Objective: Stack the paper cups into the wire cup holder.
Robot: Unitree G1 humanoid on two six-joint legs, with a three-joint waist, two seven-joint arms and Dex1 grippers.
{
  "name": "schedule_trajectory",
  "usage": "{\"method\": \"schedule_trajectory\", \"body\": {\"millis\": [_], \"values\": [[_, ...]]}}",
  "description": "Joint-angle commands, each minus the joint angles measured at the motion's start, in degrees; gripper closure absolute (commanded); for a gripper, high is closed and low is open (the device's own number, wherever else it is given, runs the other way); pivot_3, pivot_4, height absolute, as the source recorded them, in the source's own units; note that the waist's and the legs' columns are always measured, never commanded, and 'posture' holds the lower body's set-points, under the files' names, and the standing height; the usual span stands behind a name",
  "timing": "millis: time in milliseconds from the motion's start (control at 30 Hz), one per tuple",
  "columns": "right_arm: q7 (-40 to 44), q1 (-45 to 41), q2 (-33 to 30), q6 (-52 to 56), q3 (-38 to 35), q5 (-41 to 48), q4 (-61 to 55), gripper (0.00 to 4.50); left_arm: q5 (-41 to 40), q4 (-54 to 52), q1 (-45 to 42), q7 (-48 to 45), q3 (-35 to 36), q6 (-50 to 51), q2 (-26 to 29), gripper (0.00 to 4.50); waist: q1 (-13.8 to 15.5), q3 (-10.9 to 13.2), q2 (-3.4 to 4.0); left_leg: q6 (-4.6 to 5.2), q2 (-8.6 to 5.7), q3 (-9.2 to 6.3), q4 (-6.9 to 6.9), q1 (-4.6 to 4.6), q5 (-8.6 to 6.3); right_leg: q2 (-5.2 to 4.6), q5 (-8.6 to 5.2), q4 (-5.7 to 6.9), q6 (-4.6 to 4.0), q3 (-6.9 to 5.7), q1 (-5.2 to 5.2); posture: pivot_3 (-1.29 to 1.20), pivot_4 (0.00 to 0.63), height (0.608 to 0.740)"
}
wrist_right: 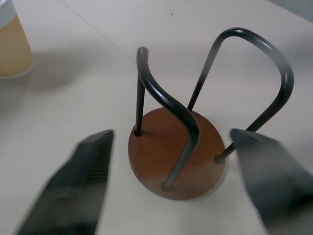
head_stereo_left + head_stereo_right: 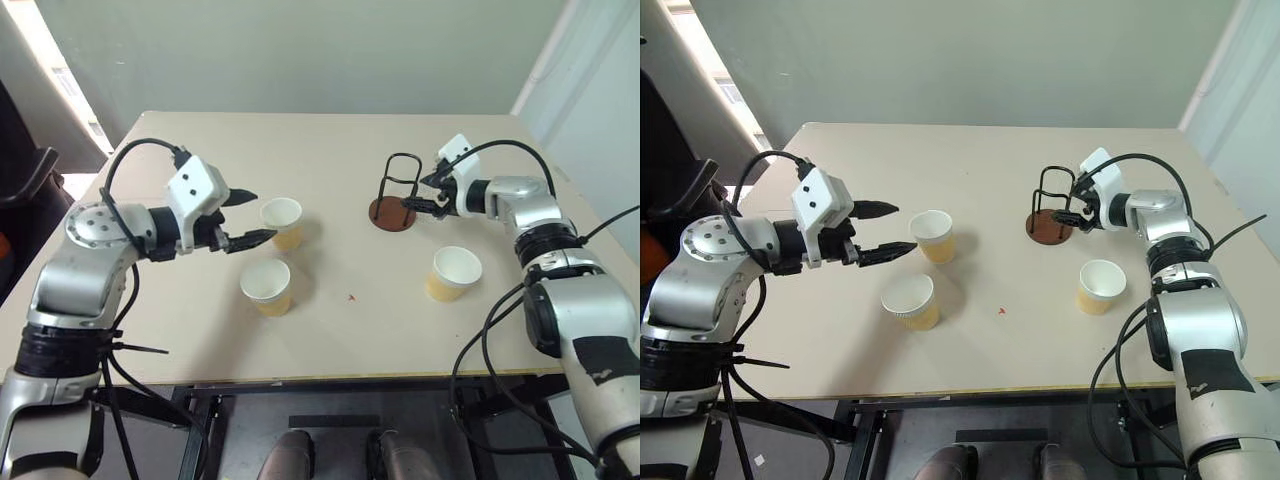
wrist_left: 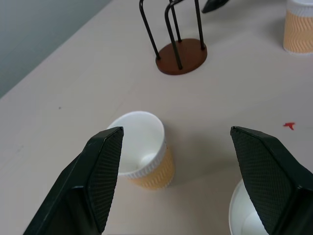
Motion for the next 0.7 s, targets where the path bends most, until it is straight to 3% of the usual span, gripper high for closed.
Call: {"method": "schedule_trajectory", "body": {"millis": [33,233,267,400,500,633,700], "values": [[0.06,-2.51,0.46,-0.82,-1.25,-0.13,-0.97,2.21,0.26,-2.48,0.82,1.15,1.84,-0.02,0.81,0.73,-0.01,0.0,0.0,0.0,0.0,0.0,0.0,0.0,0.0,0.0,-0.01,0.0,-0.01,0.0,0.0,0.0,0.15,0.74],[2.38,-3.07,0.9,-0.92,-1.61,0.15,-1.75,4.32,-0.27,-3.11,1.27,1.93,2.66,0.38,1.05,0.73,0.02,0.0,0.0,-0.03,0.0,0.01,0.0,-0.01,-0.02,0.0,-0.01,-0.01,-0.02,-0.01,0.0,0.0,0.15,0.74],[3.04,-3.1,0.97,-0.71,-1.61,0.24,-2.1,4.46,-0.27,-2.98,1.32,1.86,2.8,0.28,1.21,0.73,0.02,0.0,0.0,-0.03,0.0,0.01,0.0,-0.01,-0.02,0.0,-0.01,-0.01,-0.02,-0.01,0.0,0.0,0.15,0.74],[10.35,-2.09,0.86,0.99,-1.43,1.7,-6.99,4.46,-2.36,-3.88,3.05,-1.83,3.9,0.72,3.44,0.73,-0.01,0.0,0.01,-0.06,0.02,0.01,-0.01,-0.02,-0.04,0.02,-0.02,-0.01,-0.04,-0.02,-0.02,0.0,0.15,0.74],[18.48,1.07,-0.59,5.14,-1.62,4.92,-18.0,4.46,-5.88,-5.29,4.48,-4.85,5.92,2.36,5.18,0.73,-0.09,0.0,0.01,-0.12,0.05,0.02,-0.02,-0.06,-0.09,0.06,-0.06,-0.02,-0.1,-0.03,-0.04,0.0,0.15,0.74],[30.03,13.87,-6.07,18.4,2.11,12.25,-50.45,4.46,-7.56,-6.16,7.88,-9.81,6.81,2.15,8.47,0.73,0.17,0.0,-0.01,-0.23,0.09,0.01,0.01,-0.08,-0.14,0.12,-0.21,-0.01,-0.33,-0.11,0.0,0.0,0.15,0.74],[31.86,18.65,-8.34,21.7,3.66,13.9,-60.17,4.46,-7.36,-5.39,8.13,-10.06,6.53,1.63,8.59,0.73,0.16,-0.01,-0.01,-0.55,0.1,0.01,0.04,-0.05,-0.01,0.13,-0.25,-0.02,-0.4,-0.11,0.05,0.0,0.15,0.74]]}}
